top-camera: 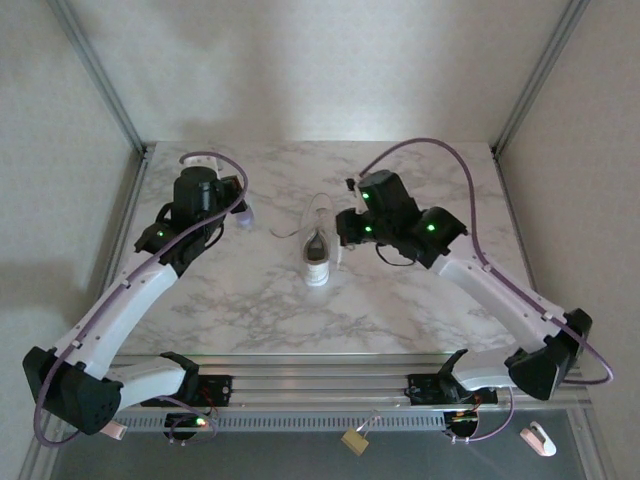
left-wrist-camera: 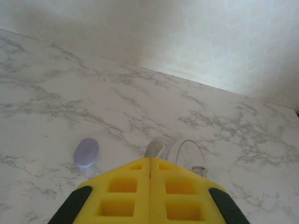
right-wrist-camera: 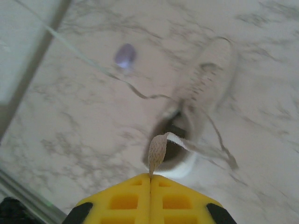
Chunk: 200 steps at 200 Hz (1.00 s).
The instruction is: Tie the shoes
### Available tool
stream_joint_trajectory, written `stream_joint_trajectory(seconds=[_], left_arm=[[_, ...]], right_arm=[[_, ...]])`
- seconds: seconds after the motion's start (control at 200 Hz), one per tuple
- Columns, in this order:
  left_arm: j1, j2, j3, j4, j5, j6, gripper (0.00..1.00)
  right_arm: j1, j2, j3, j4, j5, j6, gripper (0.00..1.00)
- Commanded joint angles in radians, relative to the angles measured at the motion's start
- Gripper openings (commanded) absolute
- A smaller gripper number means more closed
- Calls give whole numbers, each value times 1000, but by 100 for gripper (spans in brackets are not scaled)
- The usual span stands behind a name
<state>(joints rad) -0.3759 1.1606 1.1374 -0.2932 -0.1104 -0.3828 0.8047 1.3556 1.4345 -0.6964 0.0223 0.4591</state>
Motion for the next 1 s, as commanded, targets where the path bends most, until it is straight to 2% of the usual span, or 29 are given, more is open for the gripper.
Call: stream_joint_trajectory(seconds=[0.0,0.255,0.546,0.576,0.611,0.656,0.781,0.856,0.996], left_arm=[[34,-40,38,-19,39,-27,0],[111,-59,55,-45,81,-37,0],[153,-69,26,-40,115,-42,0],[152,-70,21,-39,118,-41,0],[152,-72,17,-37,124,-41,0],[152,-73,13,-36,134,-38,0],[152,-67,10,-35,172,-36,0],[145,-58,19,-37,207,-36,0],[41,-31,42,-33,185,-52,0]], right_arm=[[56,98,74,36,-11,4,0],[159,359,259,133,-53,52,0],[170,545,316,163,-81,129,0],[170,557,313,164,-93,133,7],[171,570,313,161,-105,136,21],[170,573,311,162,-119,130,35],[168,474,245,202,-44,81,63],[164,369,166,227,93,61,72],[99,175,-14,205,344,147,75]])
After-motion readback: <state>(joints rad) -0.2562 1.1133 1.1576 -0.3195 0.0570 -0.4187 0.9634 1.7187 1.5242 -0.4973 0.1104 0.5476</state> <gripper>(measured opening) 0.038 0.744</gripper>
